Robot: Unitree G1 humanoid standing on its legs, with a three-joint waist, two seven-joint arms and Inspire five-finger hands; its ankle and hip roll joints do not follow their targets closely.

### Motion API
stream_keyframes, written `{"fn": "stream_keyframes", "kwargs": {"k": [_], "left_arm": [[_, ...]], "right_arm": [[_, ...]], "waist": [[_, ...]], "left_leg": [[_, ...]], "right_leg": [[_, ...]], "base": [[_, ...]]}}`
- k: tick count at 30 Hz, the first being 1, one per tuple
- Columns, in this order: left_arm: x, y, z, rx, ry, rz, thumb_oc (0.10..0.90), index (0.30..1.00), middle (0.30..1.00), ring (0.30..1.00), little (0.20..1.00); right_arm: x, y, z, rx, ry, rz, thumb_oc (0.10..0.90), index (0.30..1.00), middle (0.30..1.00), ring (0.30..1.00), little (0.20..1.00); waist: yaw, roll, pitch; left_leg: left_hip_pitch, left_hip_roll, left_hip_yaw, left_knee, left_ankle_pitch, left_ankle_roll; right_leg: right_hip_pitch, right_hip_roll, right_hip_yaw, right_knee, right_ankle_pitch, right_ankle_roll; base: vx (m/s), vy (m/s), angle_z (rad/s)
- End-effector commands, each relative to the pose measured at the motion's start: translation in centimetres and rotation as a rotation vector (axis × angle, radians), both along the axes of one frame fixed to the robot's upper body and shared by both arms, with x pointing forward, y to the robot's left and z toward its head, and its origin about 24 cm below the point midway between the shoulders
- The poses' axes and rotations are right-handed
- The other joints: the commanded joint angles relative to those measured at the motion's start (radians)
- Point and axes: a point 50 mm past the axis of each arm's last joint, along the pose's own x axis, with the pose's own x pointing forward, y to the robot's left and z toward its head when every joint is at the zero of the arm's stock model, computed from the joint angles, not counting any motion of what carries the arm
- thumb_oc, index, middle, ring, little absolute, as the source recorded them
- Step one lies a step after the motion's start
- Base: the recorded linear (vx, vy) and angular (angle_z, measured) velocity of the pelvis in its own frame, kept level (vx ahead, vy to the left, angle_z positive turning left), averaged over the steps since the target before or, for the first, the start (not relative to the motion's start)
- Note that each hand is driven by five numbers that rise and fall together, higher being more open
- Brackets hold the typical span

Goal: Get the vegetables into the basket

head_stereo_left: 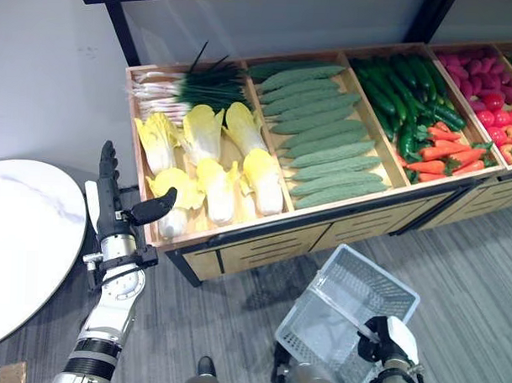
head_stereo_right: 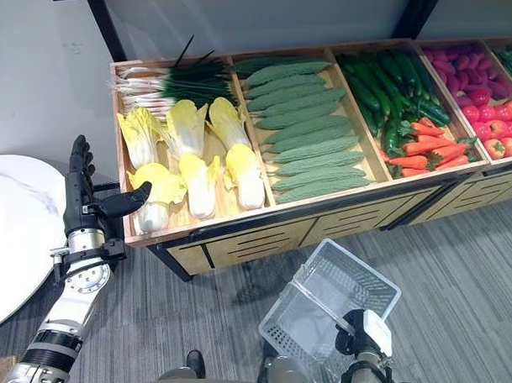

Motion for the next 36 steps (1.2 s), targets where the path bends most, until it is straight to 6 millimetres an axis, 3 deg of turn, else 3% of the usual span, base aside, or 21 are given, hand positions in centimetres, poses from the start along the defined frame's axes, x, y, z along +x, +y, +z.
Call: {"fn": "stream_keyframes", "kwargs": {"k": [1, 16, 31, 36], "left_arm": [[1.6, -0.6, 4.4, 0.072, -0.209, -0.001, 0.900, 1.000, 1.000, 1.000, 1.000], [3.2, -0.4, 1.2, 0.008, -0.021, 0.048, 0.900, 1.000, 1.000, 1.000, 1.000], [5.7, -1.0, 2.2, 0.092, 0.010, 0.045, 0.900, 1.000, 1.000, 1.000, 1.000], [5.7, -0.3, -0.6, 0.097, 0.154, 0.140, 0.900, 1.000, 1.000, 1.000, 1.000]], "right_arm": [[2.6, -1.0, 1.7, -0.049, -0.121, 0.032, 0.400, 0.300, 0.300, 0.300, 0.300], [3.9, -0.3, 2.4, -0.028, -0.162, 0.114, 0.400, 0.300, 0.300, 0.300, 0.300], [5.2, 0.0, 3.0, -0.034, -0.190, 0.149, 0.400, 0.300, 0.300, 0.300, 0.300], [5.4, 0.4, 3.0, -0.030, -0.204, 0.164, 0.400, 0.300, 0.300, 0.300, 0.300]], "waist": [[-0.005, -0.042, -0.045], [-0.029, -0.040, -0.026], [-0.054, -0.043, 0.008], [-0.060, -0.043, 0.011]], "left_leg": [[-0.005, 0.018, -0.043, 0.000, -0.019, -0.026], [-0.020, 0.028, -0.029, 0.000, -0.013, -0.031], [-0.053, 0.035, -0.015, 0.000, -0.002, -0.035], [-0.052, 0.036, -0.011, 0.000, -0.003, -0.036]], "right_leg": [[0.006, -0.089, 0.095, 0.009, -0.011, 0.120], [-0.018, -0.078, 0.116, 0.007, -0.007, 0.116], [-0.065, -0.069, 0.140, 0.012, -0.001, 0.115], [-0.065, -0.068, 0.144, 0.011, -0.003, 0.112]], "base": [[0.02, 0.004, -0.05], [0.00, -0.001, -0.04], [0.00, -0.001, -0.05], [0.03, -0.004, -0.03]]}}
